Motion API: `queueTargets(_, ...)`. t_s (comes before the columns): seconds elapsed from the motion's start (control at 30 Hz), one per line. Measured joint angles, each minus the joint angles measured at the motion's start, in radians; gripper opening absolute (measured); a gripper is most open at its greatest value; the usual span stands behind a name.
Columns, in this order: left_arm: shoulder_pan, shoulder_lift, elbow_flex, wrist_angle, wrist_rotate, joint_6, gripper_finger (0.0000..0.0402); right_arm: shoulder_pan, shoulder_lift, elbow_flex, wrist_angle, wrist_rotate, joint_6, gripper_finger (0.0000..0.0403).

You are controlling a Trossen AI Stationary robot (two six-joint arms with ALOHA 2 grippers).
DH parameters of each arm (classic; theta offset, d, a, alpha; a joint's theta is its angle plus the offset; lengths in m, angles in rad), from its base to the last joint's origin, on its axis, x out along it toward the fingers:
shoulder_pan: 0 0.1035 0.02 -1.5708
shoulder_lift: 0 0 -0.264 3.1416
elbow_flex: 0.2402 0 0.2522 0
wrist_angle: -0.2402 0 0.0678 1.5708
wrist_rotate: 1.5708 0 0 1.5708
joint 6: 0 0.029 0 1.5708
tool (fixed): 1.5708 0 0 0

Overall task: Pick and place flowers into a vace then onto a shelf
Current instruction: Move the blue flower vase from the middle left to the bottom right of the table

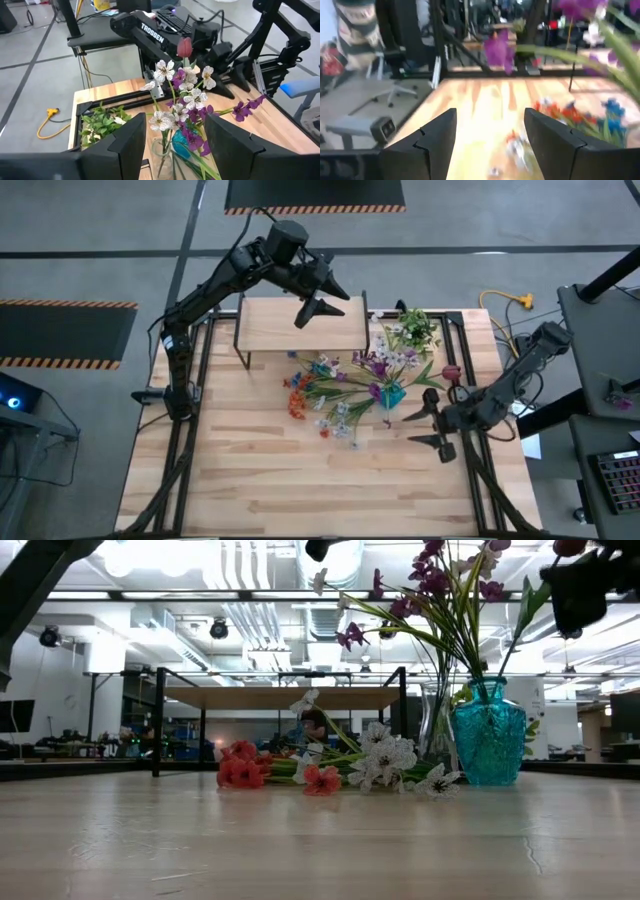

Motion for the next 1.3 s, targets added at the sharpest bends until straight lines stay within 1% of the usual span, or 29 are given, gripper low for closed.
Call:
queueTargets(0.1, 0.000, 0.000, 0.000, -0.001, 0.000, 0.000, 0.0187, 0.000, 0.044, 0.023, -0.115, 0.059, 0.088, 0.0224)
queueTargets(0.2, 0.000, 0.000, 0.000, -0.001, 0.000, 0.000, 0.0187, 0.000, 0.088, 0.060, -0.259, 0.153, 0.206, 0.0224)
queueTargets(0.33, 0.000, 0.001, 0.000, -0.001, 0.000, 0.000, 0.0187, 0.000, 0.137, 0.131, -0.427, 0.266, 0.329, 0.0224)
queueTargets(0.4, 0.000, 0.001, 0.000, -0.001, 0.000, 0.000, 0.0187, 0.000, 0.159, 0.166, -0.510, 0.303, 0.384, 0.0224)
queueTargets(0.57, 0.000, 0.001, 0.000, -0.002, 0.000, 0.000, 0.0187, 0.000, 0.220, 0.234, -0.769, 0.327, 0.586, 0.0224)
queueTargets(0.63, 0.000, 0.001, 0.000, -0.002, 0.001, 0.001, 0.0187, 0.000, 0.243, 0.250, -0.847, 0.347, 0.662, 0.0224)
queueTargets(0.73, 0.000, 0.001, 0.000, -0.002, 0.001, 0.009, 0.0187, 0.000, 0.262, 0.248, -0.874, 0.395, 0.738, 0.0224)
queueTargets(0.83, 0.000, 0.002, 0.000, -0.007, 0.001, 0.010, 0.0187, -0.003, 0.268, 0.220, -0.875, 0.415, 0.809, 0.0225)
queueTargets(0.9, 0.000, 0.002, 0.000, -0.007, 0.001, 0.010, 0.0187, -0.008, 0.265, 0.195, -0.875, 0.427, 0.866, 0.0231)
queueTargets(1.0, 0.000, 0.002, 0.000, -0.007, 0.001, 0.011, 0.0187, -0.011, 0.265, 0.168, -0.870, 0.440, 0.910, 0.0252)
queueTargets(1.07, 0.000, 0.002, 0.000, -0.006, 0.001, 0.011, 0.0187, -0.011, 0.267, 0.158, -0.844, 0.474, 0.915, 0.0272)
queueTargets(1.17, 0.000, 0.002, 0.000, -0.006, 0.001, 0.011, 0.0187, -0.012, 0.268, 0.146, -0.799, 0.518, 0.874, 0.0301)
queueTargets(1.3, 0.000, 0.002, 0.000, -0.006, 0.001, 0.011, 0.0187, -0.037, 0.270, 0.123, -0.751, 0.542, 0.865, 0.0326)
